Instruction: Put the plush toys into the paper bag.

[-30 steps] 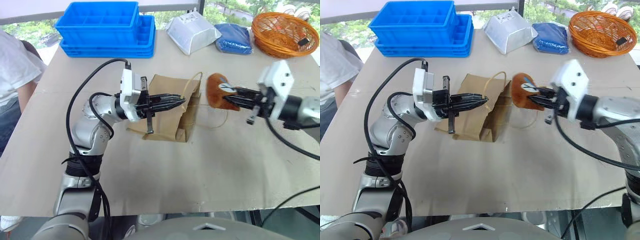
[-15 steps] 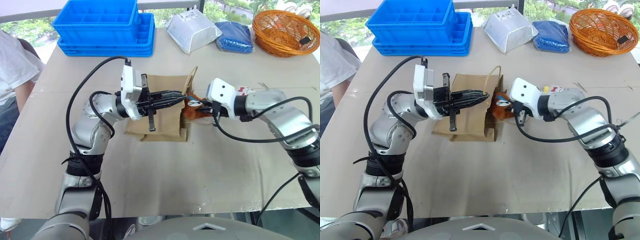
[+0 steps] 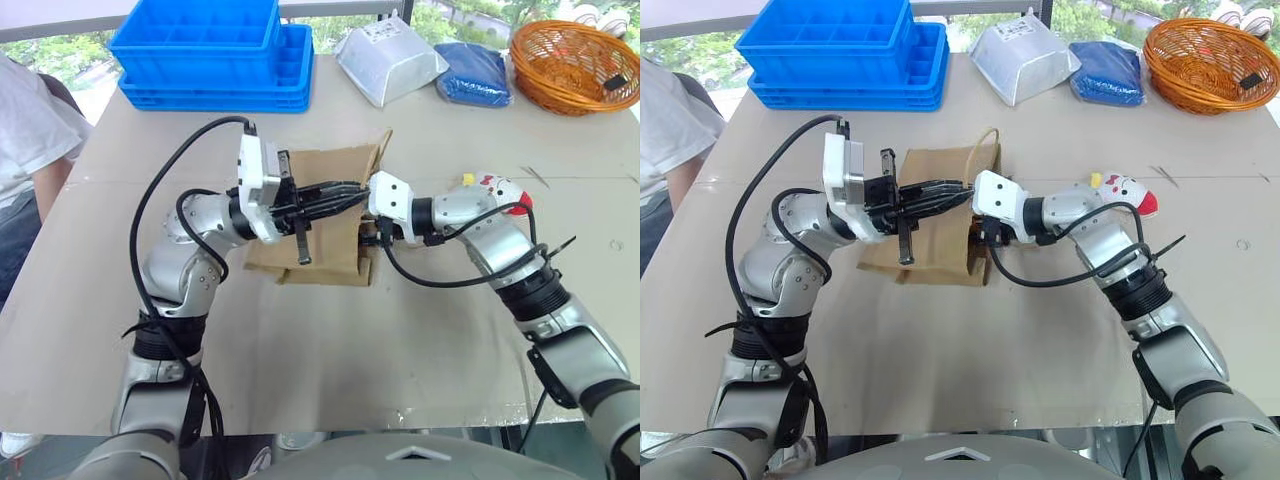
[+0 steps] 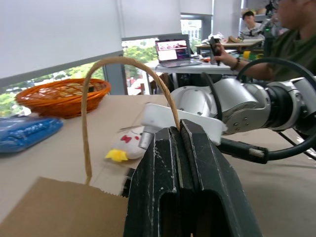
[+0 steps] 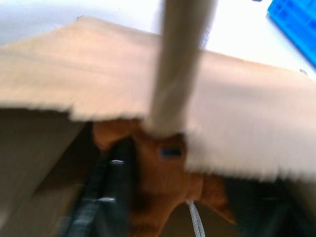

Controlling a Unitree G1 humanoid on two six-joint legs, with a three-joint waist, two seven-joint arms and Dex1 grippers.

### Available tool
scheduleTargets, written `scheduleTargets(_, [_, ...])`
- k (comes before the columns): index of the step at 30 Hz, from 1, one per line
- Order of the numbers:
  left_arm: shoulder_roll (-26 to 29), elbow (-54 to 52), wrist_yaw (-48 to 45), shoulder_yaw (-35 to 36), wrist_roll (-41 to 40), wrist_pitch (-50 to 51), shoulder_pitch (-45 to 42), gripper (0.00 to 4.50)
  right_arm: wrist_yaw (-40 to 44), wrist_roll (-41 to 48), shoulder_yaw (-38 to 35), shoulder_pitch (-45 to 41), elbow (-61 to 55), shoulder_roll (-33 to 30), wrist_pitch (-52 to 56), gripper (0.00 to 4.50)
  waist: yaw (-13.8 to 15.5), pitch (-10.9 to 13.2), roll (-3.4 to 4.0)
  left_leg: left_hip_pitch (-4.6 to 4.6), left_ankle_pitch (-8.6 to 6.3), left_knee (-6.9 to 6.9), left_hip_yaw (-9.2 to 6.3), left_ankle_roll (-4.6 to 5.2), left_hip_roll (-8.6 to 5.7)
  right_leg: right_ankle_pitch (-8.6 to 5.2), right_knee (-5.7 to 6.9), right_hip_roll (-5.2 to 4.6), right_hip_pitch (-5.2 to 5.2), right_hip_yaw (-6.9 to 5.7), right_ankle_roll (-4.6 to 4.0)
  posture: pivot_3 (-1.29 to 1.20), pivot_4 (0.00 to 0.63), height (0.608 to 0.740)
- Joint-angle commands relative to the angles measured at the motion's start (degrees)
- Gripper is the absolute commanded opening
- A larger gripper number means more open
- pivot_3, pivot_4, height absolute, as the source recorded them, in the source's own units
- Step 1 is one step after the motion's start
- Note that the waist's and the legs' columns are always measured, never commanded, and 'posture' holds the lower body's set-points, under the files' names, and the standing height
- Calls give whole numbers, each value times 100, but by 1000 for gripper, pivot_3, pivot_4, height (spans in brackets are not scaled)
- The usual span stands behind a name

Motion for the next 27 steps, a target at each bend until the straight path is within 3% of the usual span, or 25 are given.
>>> scheduleTargets(1, [90,-278,-34,96,-203,32,77,0,81,208,-448,233,-722,-331,221,3042,4,0,0,-3,1,0,0,-1,0,0,0,-2,-3,-1,0,0,150,740])
scheduleTargets(9, [169,-199,-81,116,-86,-203,190,0,-537,656,-1856,1019,-2728,-1551,2378,3042,12,0,0,-5,1,1,-5,-1,-7,0,0,-10,-1,-10,0,0,150,740])
scheduleTargets(12, [166,-222,-26,109,-76,-229,187,0,-787,766,-2233,1081,-2979,-1786,2946,3042,5,0,0,-5,1,1,-3,0,-7,0,0,-11,-1,-8,0,0,150,740])
scheduleTargets(16, [161,-234,72,104,-9,-323,187,0,-1408,-398,-1998,814,-1412,-2376,2534,3042,5,-1,-1,2,1,1,1,1,-9,0,1,-8,7,-7,0,0,150,740])
scheduleTargets(22, [143,-389,226,87,-14,-303,236,0,-1405,-985,-1379,272,467,-2289,2182,3042,-26,-1,-1,3,2,2,9,2,-15,0,0,-9,5,1,0,0,150,740])
scheduleTargets(27, [172,-583,412,145,-53,-263,365,0,-1452,-1209,-1237,76,1372,-2059,1889,1559,-17,-2,0,4,2,0,14,2,-9,1,-1,-6,5,7,0,0,150,740])
